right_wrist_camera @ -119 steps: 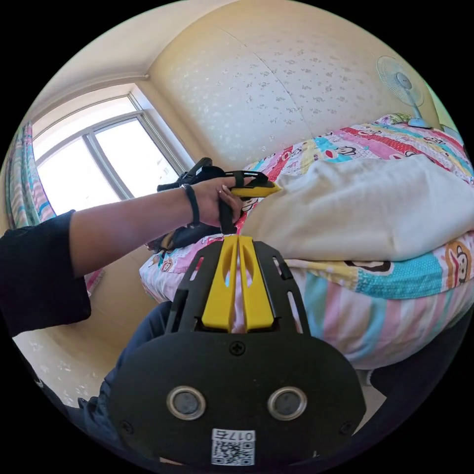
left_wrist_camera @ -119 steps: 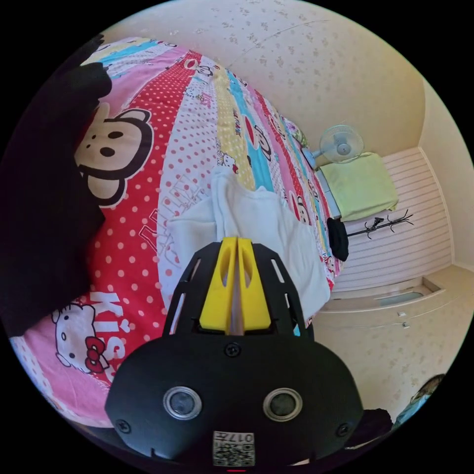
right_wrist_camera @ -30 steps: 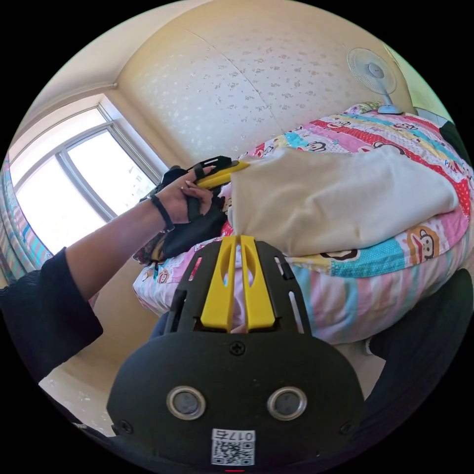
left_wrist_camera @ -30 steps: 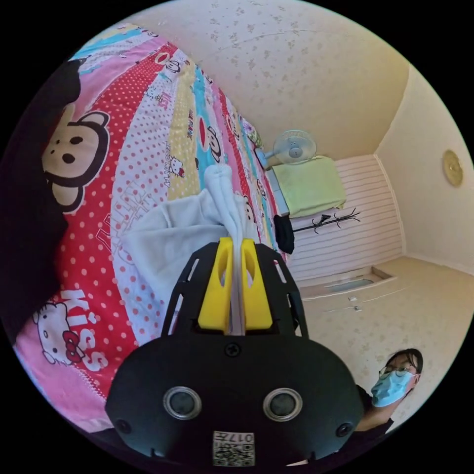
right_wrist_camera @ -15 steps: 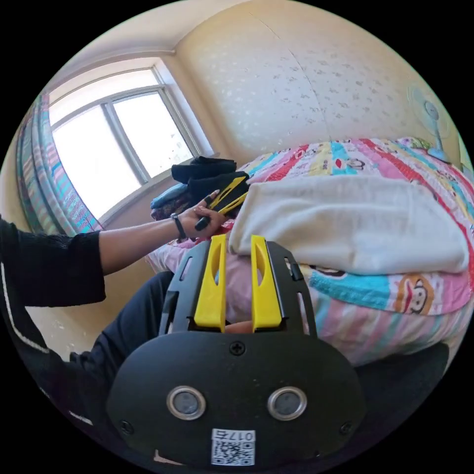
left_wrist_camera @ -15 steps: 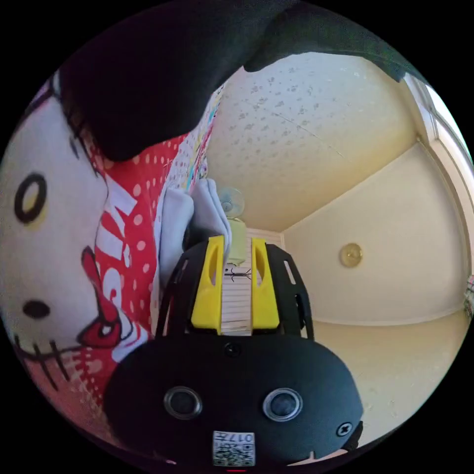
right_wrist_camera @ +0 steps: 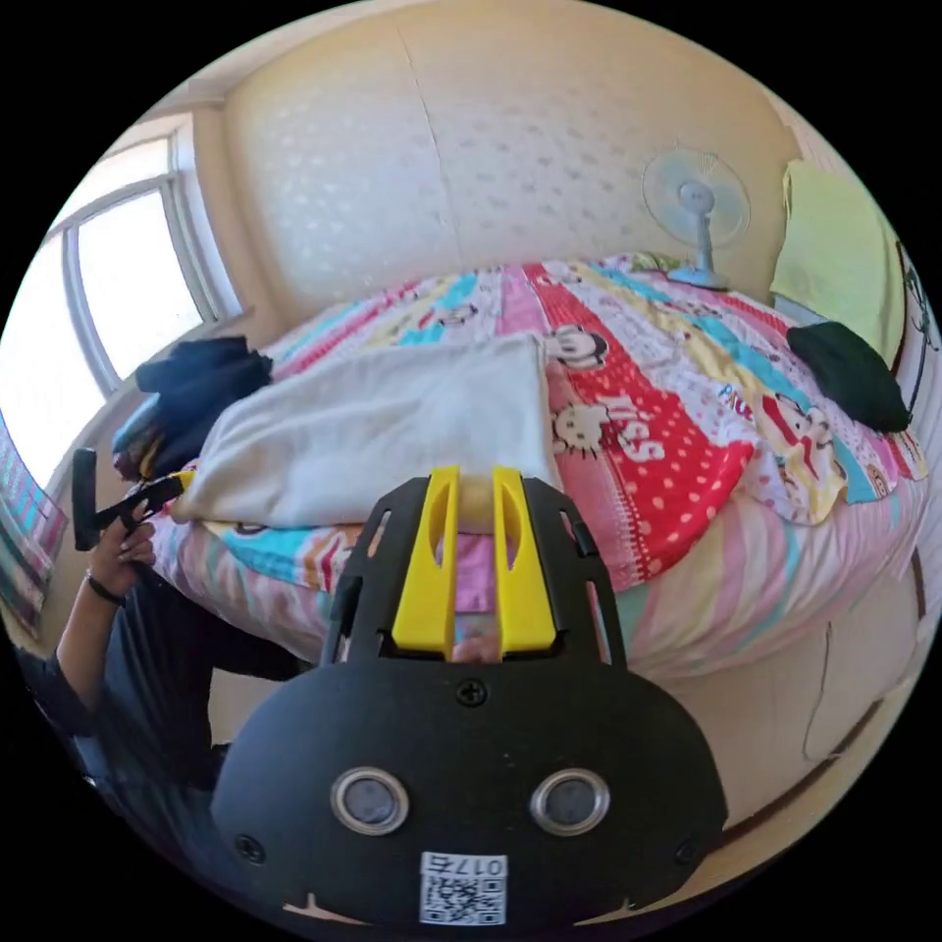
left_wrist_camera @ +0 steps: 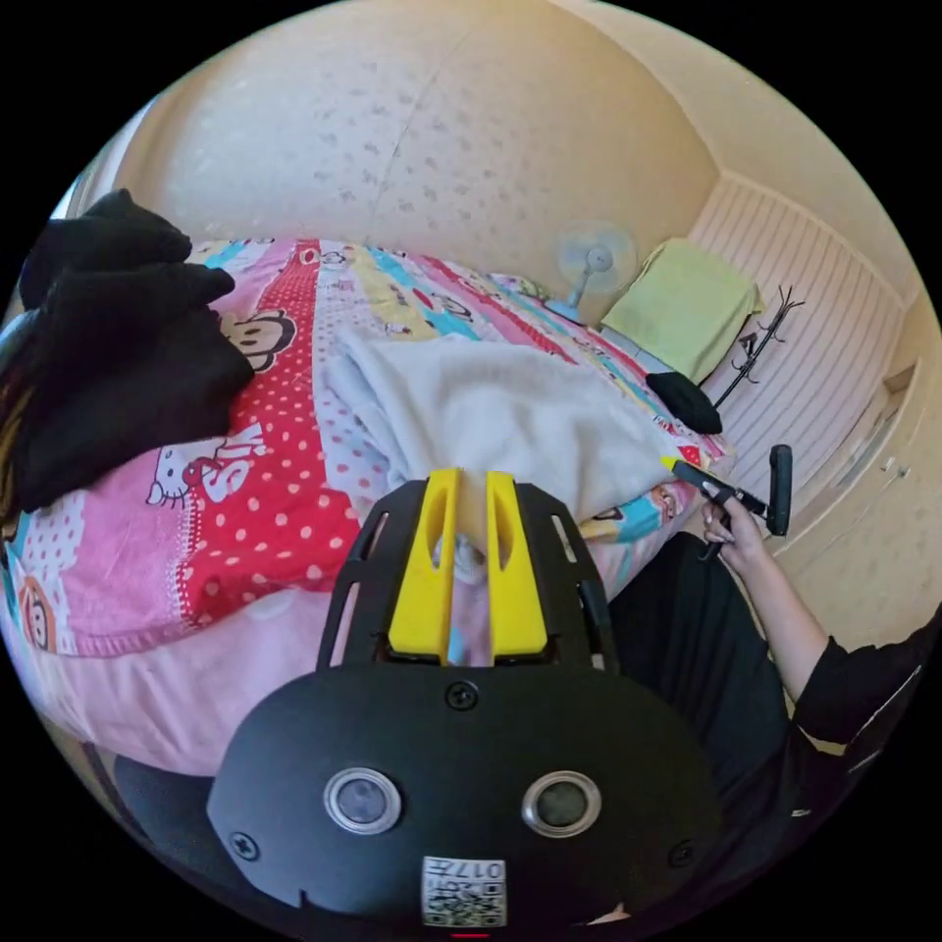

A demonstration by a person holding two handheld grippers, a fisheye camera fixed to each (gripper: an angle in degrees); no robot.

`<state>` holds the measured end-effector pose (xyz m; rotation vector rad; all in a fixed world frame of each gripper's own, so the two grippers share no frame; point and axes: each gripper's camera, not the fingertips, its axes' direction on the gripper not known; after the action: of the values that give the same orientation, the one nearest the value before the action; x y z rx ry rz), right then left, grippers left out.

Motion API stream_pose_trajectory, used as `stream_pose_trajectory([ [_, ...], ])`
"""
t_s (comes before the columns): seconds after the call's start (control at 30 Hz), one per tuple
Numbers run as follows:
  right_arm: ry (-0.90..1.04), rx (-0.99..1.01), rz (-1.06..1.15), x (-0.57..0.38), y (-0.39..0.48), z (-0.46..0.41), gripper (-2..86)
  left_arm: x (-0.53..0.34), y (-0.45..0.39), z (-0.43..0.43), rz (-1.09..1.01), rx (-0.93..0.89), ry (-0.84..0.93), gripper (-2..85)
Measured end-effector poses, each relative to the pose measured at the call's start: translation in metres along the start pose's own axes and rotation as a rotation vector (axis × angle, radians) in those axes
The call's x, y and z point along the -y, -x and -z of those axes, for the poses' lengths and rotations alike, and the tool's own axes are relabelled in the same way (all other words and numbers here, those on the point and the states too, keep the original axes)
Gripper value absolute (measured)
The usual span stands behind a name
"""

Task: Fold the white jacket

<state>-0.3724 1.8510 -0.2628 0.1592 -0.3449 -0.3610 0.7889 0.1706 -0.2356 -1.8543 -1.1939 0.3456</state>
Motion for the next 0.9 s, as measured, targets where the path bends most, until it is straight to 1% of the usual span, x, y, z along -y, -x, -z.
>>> stream_pose_trajectory([
  [0.03,0.041,-0.01,-0.041,0.002,-0.004,-0.006,4.0,-0.011,0.001,-0.011,-0.005,0.013,0.035,2.9],
  [0.07,0.036,-0.008,-0.041,0.003,-0.004,-0.004,3.5,-0.023,0.003,-0.008,0.006,0.0,-0.031,1.5],
  [0.1,0.035,-0.063,-0.074,0.003,-0.006,0.0,2.7,-0.029,0.006,-0.005,0.027,0.011,-0.052,1.2],
  [0.17,0.035,-0.074,-0.081,0.002,-0.008,0.001,2.4,-0.038,0.008,0.001,0.045,0.024,-0.043,0.4],
  [0.23,0.014,-0.127,-0.063,-0.001,-0.001,0.003,3.3,-0.042,0.011,0.004,0.097,0.057,-0.023,0.8],
  [0.3,-0.035,-0.145,-0.065,-0.006,0.001,0.011,5.5,-0.046,0.013,0.009,0.108,0.01,-0.021,4.1],
  [0.37,-0.13,-0.129,-0.119,-0.015,-0.005,0.027,8.6,-0.055,0.011,0.021,0.097,-0.128,-0.098,8.5],
  [0.43,-0.288,-0.054,-0.277,-0.038,-0.028,0.05,11.6,-0.064,0.007,0.026,0.103,-0.179,-0.143,9.9],
  [0.5,-0.345,0.025,-0.4,-0.054,-0.051,0.056,12.5,-0.069,-0.003,0.023,0.068,-0.178,-0.121,10.5],
  [0.53,-0.342,0.093,-0.481,-0.06,-0.068,0.055,12.6,-0.071,-0.012,0.016,0.032,-0.153,-0.087,10.9],
  [0.6,-0.323,0.201,-0.545,-0.065,-0.09,0.05,12.0,-0.071,-0.027,0.005,-0.027,-0.119,-0.045,10.9],
  [0.63,-0.332,0.262,-0.54,-0.067,-0.096,0.048,11.3,-0.07,-0.038,0.001,-0.072,-0.108,-0.041,11.0],
  [0.67,-0.34,0.28,-0.53,-0.067,-0.097,0.048,11.1,-0.07,-0.049,-0.003,-0.114,-0.087,-0.057,11.0],
  [0.77,-0.359,0.249,-0.46,-0.064,-0.091,0.05,10.7,-0.069,-0.068,-0.014,-0.176,0.011,-0.053,10.5],
  [0.9,-0.276,0.231,-0.416,-0.053,-0.09,0.037,10.4,-0.072,-0.076,-0.02,-0.191,0.054,-0.066,9.8],
])
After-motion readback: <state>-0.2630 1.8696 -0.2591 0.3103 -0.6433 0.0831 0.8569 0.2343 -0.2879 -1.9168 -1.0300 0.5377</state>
